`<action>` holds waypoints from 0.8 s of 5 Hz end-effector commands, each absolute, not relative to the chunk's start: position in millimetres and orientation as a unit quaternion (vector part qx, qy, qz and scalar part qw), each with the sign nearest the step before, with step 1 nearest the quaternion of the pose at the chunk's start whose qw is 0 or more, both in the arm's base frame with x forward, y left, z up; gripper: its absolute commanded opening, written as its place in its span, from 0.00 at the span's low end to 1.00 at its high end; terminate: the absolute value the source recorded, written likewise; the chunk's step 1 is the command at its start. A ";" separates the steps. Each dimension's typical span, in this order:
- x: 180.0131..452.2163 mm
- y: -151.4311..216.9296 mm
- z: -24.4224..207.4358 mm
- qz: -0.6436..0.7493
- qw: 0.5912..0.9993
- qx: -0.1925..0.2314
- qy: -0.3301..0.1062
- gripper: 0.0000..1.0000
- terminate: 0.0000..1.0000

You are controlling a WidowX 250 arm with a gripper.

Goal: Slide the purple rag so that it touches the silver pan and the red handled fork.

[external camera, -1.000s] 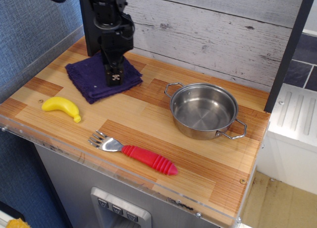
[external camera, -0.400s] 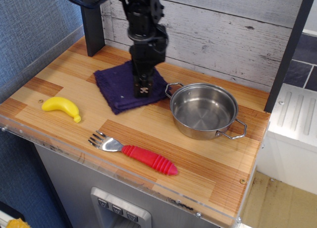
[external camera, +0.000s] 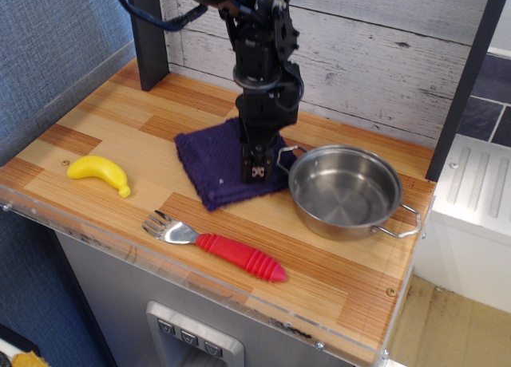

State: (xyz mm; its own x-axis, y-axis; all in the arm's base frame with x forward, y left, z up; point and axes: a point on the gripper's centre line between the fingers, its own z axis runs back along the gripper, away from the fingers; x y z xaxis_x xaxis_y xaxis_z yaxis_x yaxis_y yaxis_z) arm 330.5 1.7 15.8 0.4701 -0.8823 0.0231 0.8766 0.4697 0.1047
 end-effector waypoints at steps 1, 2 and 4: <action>308.6 -1.4 37.2 -0.511 0.856 0.053 -0.056 1.00 0.00; 307.2 1.0 42.2 -0.506 0.859 0.056 -0.059 1.00 0.00; 311.6 8.0 63.2 -0.493 0.863 0.084 -0.076 1.00 0.00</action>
State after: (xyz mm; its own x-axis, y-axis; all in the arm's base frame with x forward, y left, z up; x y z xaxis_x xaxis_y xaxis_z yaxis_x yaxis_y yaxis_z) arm 310.3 6.3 45.7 0.5077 -0.8614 0.0155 0.8477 0.5027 0.1692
